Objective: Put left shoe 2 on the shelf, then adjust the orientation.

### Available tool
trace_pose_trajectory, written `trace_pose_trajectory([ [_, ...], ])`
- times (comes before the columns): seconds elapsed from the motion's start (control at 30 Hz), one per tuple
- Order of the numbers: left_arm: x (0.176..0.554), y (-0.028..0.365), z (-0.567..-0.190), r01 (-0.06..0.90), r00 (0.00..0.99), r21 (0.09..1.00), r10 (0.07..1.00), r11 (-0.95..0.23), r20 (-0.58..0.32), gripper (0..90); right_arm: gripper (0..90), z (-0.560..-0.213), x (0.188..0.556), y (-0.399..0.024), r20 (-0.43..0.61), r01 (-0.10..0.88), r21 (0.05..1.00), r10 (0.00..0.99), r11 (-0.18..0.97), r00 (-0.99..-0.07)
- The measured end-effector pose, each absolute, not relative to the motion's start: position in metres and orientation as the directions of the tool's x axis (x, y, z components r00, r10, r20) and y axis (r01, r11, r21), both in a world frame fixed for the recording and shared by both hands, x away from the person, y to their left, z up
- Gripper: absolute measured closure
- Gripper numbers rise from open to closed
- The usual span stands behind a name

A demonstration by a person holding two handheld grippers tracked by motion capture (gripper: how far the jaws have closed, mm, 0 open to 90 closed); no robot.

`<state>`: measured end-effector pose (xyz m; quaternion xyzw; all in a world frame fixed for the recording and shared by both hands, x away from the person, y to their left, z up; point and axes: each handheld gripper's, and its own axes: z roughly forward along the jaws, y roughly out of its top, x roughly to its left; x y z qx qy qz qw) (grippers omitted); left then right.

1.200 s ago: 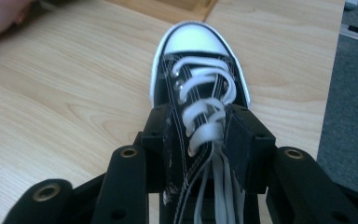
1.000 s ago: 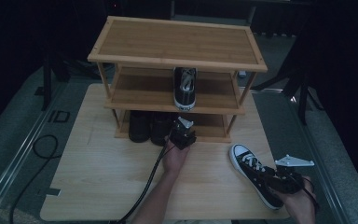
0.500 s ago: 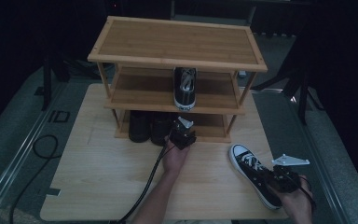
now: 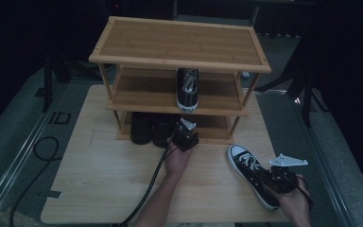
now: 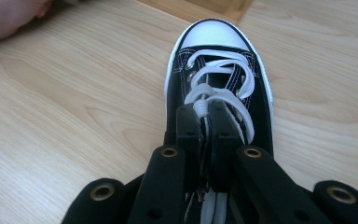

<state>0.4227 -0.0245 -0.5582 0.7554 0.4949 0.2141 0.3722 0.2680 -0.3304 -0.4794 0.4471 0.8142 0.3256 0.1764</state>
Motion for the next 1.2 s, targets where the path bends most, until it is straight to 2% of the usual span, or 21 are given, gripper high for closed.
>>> trace_pose_trajectory([
  [0.47,0.423,-0.024,-0.558,0.589,0.420,0.774,0.906,-0.233,-0.046,55.6,86.0,-0.484,0.282,-0.289,0.034,0.587,0.702,0.805,0.402,-0.592],
  [0.63,0.423,-0.024,-0.558,0.589,0.420,0.774,0.906,-0.234,-0.046,55.6,86.0,-0.484,0.286,-0.273,0.011,0.576,0.701,0.802,0.420,-0.598],
  [1.2,0.423,-0.024,-0.558,0.589,0.420,0.774,0.906,-0.233,-0.046,55.6,86.0,-0.486,0.284,-0.248,0.021,0.535,0.715,0.751,0.450,-0.660],
])
